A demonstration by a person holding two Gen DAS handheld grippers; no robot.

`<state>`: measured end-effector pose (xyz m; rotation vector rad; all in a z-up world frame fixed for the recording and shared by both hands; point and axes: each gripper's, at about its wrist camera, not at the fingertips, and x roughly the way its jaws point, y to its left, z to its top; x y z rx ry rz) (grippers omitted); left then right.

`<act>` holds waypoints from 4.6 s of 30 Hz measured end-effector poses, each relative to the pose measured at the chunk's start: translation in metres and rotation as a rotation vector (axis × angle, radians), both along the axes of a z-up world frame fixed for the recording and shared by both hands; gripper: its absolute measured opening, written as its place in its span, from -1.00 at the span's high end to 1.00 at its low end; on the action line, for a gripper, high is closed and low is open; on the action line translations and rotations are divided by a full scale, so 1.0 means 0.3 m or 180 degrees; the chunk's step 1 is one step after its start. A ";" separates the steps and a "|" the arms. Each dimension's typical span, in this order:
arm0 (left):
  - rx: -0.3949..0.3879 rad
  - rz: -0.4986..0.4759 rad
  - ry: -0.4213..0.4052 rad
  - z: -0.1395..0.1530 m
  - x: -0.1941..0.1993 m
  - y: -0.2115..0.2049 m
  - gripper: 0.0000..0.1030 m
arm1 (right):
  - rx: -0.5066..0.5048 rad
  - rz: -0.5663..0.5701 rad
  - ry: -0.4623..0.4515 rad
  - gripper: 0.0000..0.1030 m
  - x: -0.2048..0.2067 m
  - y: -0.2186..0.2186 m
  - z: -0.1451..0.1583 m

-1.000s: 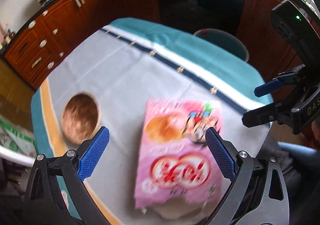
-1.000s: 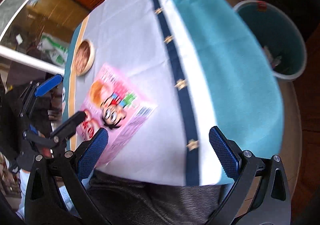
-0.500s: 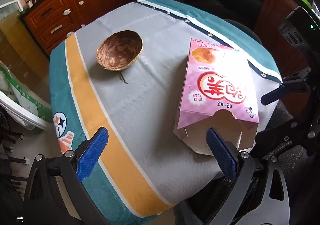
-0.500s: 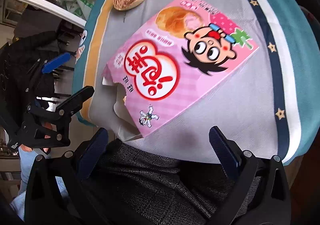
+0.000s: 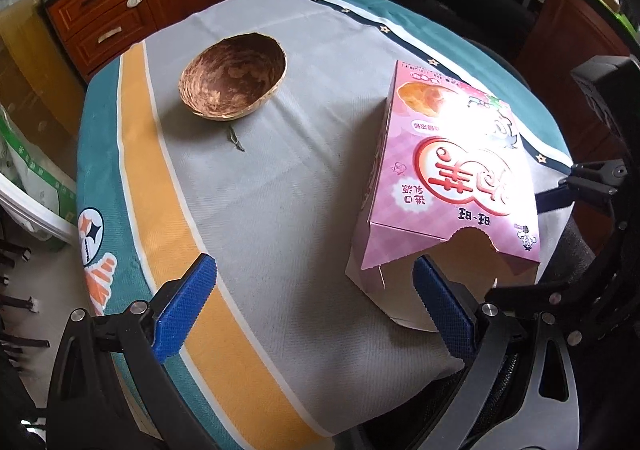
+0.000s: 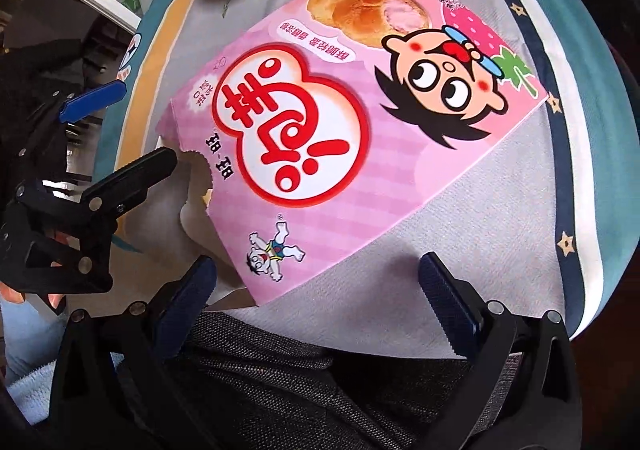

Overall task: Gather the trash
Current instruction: 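Move both tools back over the table toward the pink box and coconut shell, then grasp the pink snack box with the right tool while the left tool grasps the coconut shell, then carry box and coconut shell over the teal bin and open both tools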

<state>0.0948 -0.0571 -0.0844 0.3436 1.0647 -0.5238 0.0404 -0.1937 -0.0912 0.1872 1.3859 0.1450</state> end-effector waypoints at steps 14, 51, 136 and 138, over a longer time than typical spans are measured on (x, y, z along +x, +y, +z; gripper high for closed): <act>0.0046 -0.0056 0.0006 -0.045 0.065 -0.154 -0.92 | -0.0291 -0.0513 -0.0591 -0.42 0.084 -0.245 0.036; -0.0163 -0.0437 0.0080 -0.023 0.162 -0.392 -0.02 | -0.0177 -0.0677 -0.1409 0.79 0.192 -0.399 0.082; -0.0440 -0.0688 -0.0082 0.300 0.235 -0.714 0.90 | -0.0546 -0.1485 -0.1674 0.86 -0.016 -0.894 0.434; -0.0452 -0.0860 -0.0011 0.299 0.220 -0.815 0.90 | -0.0605 -0.1557 -0.1626 0.85 -0.045 -0.947 0.423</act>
